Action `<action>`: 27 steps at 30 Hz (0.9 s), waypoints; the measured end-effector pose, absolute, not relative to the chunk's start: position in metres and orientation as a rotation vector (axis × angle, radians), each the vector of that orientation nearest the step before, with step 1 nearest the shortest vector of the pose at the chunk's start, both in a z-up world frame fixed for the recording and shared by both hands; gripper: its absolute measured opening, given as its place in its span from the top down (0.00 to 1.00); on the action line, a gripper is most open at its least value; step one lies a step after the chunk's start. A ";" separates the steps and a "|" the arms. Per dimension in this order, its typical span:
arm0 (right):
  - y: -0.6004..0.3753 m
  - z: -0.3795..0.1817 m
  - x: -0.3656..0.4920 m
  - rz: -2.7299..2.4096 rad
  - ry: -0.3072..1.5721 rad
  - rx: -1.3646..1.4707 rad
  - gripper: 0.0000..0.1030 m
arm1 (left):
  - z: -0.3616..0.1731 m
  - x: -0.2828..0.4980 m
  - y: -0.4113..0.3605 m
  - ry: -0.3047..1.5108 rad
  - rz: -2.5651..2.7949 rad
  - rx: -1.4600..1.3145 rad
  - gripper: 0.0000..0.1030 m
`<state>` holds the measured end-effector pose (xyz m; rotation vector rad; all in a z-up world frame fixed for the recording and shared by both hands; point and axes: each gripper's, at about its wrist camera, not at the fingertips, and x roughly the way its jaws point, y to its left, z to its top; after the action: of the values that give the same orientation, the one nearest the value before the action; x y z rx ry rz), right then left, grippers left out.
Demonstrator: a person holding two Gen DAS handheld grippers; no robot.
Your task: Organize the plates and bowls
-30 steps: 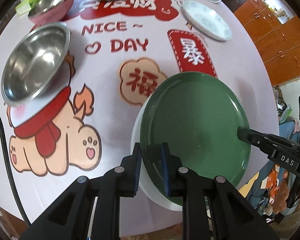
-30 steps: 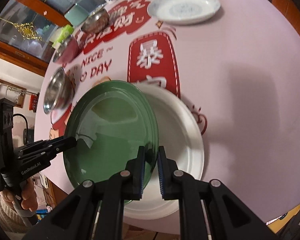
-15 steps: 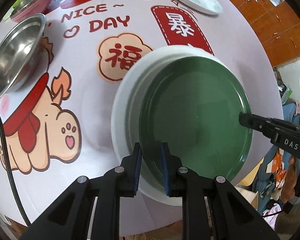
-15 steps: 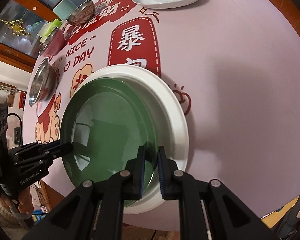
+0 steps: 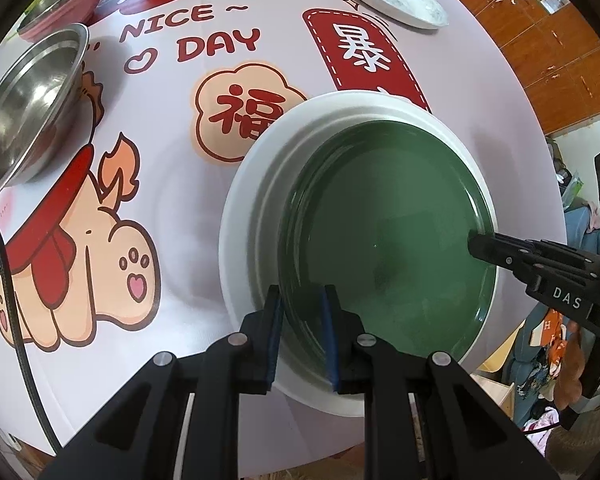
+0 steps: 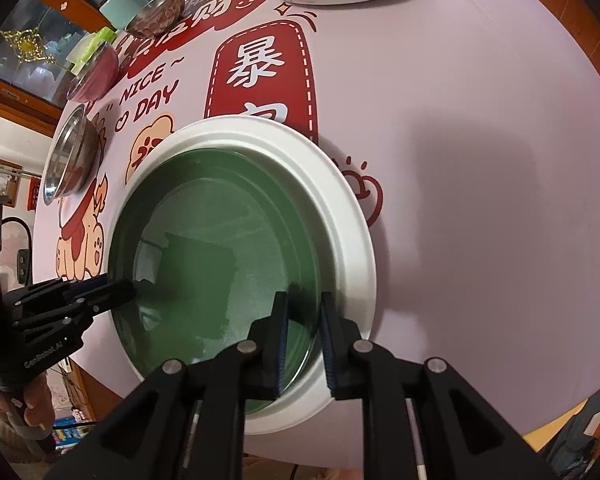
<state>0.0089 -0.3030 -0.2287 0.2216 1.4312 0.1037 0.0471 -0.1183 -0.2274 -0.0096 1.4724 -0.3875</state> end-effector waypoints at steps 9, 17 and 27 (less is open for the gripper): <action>-0.297 -0.209 0.010 0.061 1.376 0.108 0.71 | -0.205 0.042 -0.113 1.400 -0.366 0.027 0.65; -0.293 -0.188 0.009 0.079 1.338 0.099 0.71 | -0.181 0.040 -0.114 1.347 -0.377 0.050 0.64; -0.278 -0.173 -0.007 0.101 1.320 0.100 0.71 | -0.149 0.026 -0.114 1.261 -0.391 0.065 0.50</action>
<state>-0.0072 -0.2779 -0.1727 0.1002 1.3201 0.1008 0.0256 -0.1140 -0.1485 0.0648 1.2613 -0.3911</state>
